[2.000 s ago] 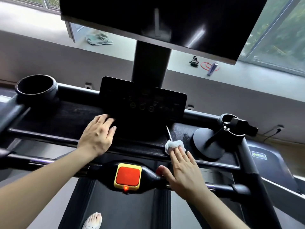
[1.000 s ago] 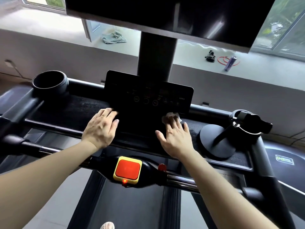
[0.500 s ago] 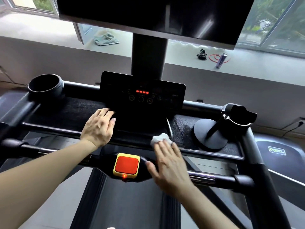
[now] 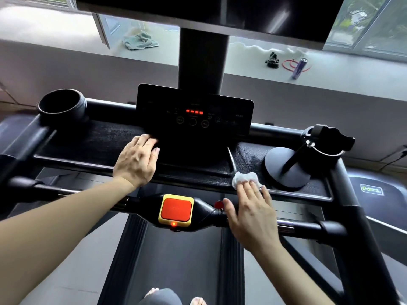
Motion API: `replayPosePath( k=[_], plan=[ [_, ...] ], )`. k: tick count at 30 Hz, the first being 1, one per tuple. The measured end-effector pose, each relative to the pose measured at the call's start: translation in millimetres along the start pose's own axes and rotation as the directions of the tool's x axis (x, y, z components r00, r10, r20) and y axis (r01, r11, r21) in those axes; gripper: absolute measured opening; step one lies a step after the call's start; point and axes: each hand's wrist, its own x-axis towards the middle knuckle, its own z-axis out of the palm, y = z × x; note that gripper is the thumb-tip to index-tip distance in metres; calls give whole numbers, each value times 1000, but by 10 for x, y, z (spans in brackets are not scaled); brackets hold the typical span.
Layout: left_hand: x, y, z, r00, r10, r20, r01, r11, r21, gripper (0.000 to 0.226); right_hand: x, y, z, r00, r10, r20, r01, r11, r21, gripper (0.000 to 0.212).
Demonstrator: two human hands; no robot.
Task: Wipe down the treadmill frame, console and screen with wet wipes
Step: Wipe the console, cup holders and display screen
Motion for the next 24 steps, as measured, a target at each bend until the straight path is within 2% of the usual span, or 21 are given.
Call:
replayPosePath(
  k=[7, 10, 12, 14, 15, 16, 18, 20, 22, 24],
  plan=[
    [3, -6, 10, 1000, 3, -22, -3, 999, -32, 52, 230, -1036, 82, 981, -195, 19, 191, 973, 133, 69],
    [6, -42, -22, 999, -11, -48, 3, 985, -172, 52, 386, -1449, 122, 961, -276, 5, 270, 946, 178, 61],
    [41, -57, -59, 996, -79, -38, 59, 926, -372, 50, 479, -1691, 159, 943, -331, 20, 321, 927, 196, 58],
    [57, -120, -160, 981, -193, 2, 154, 776, -612, 44, 567, -1937, 179, 917, -398, 32, 384, 902, 199, 53],
    [59, -159, -212, 969, -248, 6, 186, 709, -680, 41, 606, -2020, 203, 902, -429, 42, 414, 889, 195, 52],
    [53, -240, -290, 959, -284, -23, 189, 694, -695, 39, 662, -2104, 227, 890, -453, 57, 436, 880, 186, 53],
    [9, -455, -418, 960, -249, -129, 124, 791, -599, 36, 794, -2195, 273, 880, -467, 90, 450, 879, 156, 59],
    [-28, -727, -485, 977, -132, -168, 43, 892, -449, 38, 974, -2227, 287, 891, -432, 143, 418, 901, 114, 69],
    [-60, -985, -503, 995, -39, -93, 16, 970, -243, 50, 1240, -2190, 220, 928, -335, 160, 326, 942, 80, 79],
    [-105, -1160, -502, 1000, -3, 31, 5, 998, -57, 68, 1500, -2071, 156, 969, -209, 134, 204, 978, 49, 83]
  ],
)
